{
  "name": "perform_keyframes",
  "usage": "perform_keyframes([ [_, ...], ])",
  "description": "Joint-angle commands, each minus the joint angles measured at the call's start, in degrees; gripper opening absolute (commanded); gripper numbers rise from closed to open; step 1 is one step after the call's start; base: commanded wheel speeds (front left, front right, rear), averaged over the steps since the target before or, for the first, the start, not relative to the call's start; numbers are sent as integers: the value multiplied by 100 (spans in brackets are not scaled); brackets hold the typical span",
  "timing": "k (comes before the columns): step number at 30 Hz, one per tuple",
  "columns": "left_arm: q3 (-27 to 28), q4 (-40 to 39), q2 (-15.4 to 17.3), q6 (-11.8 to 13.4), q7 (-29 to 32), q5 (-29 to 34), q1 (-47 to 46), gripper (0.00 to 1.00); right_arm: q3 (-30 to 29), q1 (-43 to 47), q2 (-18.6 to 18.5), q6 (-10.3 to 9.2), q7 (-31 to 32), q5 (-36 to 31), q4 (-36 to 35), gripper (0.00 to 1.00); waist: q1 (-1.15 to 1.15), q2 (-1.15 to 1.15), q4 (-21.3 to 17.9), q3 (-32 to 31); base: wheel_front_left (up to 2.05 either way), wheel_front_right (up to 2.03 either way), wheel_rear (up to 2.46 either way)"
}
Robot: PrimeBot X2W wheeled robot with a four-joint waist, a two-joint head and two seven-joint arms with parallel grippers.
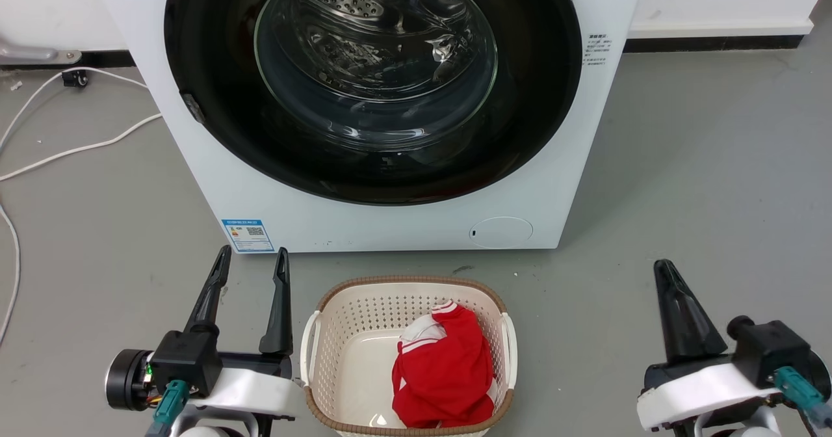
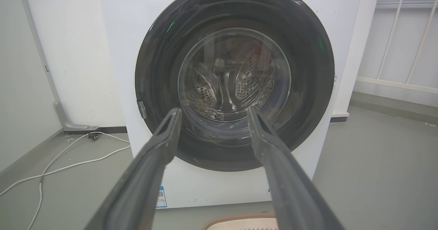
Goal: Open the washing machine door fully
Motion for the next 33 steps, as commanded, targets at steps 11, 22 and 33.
perform_keyframes([
  [11,60,-36,-12,10,-42,6,-51,100,-146,-300,14,-3,-353,4143,9,0,0,0,-25,11,0,0,0],
  [22,99,-64,-18,-6,-42,-39,-171,100,-383,-1127,-7,-2,52,8339,153,0,0,0,-27,157,0,0,0],
  [33,-83,-96,-20,14,-39,-119,-443,100,-822,-2629,-629,-2,719,9363,1448,0,0,0,226,451,0,0,0],
])
